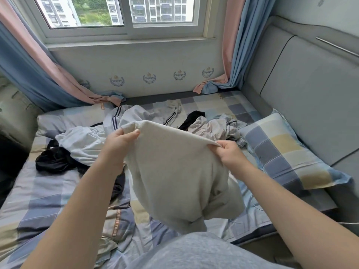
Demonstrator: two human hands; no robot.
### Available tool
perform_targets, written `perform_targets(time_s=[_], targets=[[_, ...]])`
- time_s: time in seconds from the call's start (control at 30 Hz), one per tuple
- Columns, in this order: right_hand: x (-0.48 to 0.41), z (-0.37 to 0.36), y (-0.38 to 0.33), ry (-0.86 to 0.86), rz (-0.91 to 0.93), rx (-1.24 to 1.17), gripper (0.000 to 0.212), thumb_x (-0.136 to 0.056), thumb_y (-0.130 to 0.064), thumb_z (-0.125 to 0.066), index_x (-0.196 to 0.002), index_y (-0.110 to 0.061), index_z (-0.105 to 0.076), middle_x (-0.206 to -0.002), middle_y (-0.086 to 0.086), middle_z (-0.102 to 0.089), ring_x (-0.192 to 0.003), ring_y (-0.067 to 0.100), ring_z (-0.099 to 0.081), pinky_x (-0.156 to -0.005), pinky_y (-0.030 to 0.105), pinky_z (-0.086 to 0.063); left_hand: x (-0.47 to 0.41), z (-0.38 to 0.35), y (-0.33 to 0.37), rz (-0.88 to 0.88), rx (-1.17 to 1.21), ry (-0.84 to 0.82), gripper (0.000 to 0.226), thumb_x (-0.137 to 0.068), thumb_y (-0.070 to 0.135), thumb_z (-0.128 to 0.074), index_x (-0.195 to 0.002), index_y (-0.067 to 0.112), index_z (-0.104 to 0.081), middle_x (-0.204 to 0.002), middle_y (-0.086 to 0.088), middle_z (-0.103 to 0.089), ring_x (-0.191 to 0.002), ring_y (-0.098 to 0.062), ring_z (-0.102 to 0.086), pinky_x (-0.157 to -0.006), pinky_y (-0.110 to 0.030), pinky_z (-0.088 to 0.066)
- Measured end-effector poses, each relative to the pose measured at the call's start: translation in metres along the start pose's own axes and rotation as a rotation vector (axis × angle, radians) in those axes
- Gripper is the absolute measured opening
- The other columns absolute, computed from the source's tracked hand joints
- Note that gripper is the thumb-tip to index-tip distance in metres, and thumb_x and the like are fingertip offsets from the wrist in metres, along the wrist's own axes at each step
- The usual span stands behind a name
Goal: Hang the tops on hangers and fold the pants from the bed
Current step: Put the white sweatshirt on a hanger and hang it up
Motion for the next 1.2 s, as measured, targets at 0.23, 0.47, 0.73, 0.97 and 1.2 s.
perform_targets(time_s=[0.23,0.47,0.73,0.97,1.2], targets=[[0.009,0.006,-0.075,0.089,0.038,-0.273,0.022,-0.102,-0.011,-0.053,-0.095,-0.002,-0.072,-0.08,0.01,-0.073,-0.071,0.02,-0.068,-0.066,0.03,-0.058,0.032,-0.061,-0.014,-0.166,-0.404,-0.171,0.077,-0.084,0.028,-0.08,-0.149,0.02,-0.041,-0.141,0.009,-0.047,-0.124,-0.013,-0.052,-0.104,-0.035,-0.047],[0.02,0.001,-0.116,0.022,0.126,-0.453,0.026,-0.102,-0.017,-0.053,-0.088,-0.009,-0.073,-0.077,0.007,-0.075,-0.069,0.014,-0.072,-0.063,0.027,-0.059,0.062,-0.126,-0.056,-0.171,-0.545,-0.5,0.063,-0.079,0.041,-0.082,-0.13,0.021,-0.052,-0.126,0.006,-0.06,-0.116,-0.011,-0.058,-0.101,-0.033,-0.048],[0.01,0.023,-0.094,0.213,0.008,-0.537,0.016,-0.097,-0.022,-0.063,-0.094,-0.012,-0.074,-0.09,0.008,-0.074,-0.083,0.02,-0.069,-0.07,0.033,-0.059,0.028,-0.094,-0.054,-0.318,-0.459,-0.187,0.031,-0.102,0.022,-0.055,-0.077,0.005,-0.052,-0.061,0.004,-0.042,-0.058,-0.013,-0.037,-0.06,-0.036,-0.031],[0.014,0.016,-0.035,0.251,0.014,-0.147,0.028,-0.092,-0.015,-0.068,-0.117,-0.019,-0.057,-0.117,0.001,-0.062,-0.102,0.013,-0.061,-0.078,0.027,-0.049,0.02,-0.059,-0.011,-0.167,0.022,-0.068,0.031,-0.103,0.033,-0.052,-0.081,0.023,-0.071,-0.084,-0.006,-0.063,-0.08,-0.021,-0.056,-0.076,-0.04,-0.047],[0.045,-0.091,0.029,-0.507,-0.101,0.102,0.061,-0.081,-0.038,-0.081,-0.133,-0.03,-0.051,-0.128,-0.011,-0.062,-0.117,0.005,-0.059,-0.099,0.029,-0.051,0.047,-0.077,0.013,-0.135,0.128,-0.192,0.029,-0.103,0.031,-0.053,-0.08,0.019,-0.067,-0.078,-0.007,-0.063,-0.077,-0.025,-0.056,-0.078,-0.043,-0.045]])
Point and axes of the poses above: each hand's wrist, its own x-axis away from the middle knuckle, its own z-axis out of the back of the hand, y = z × x, the point moved 6 cm from there along -x, towards the middle knuckle
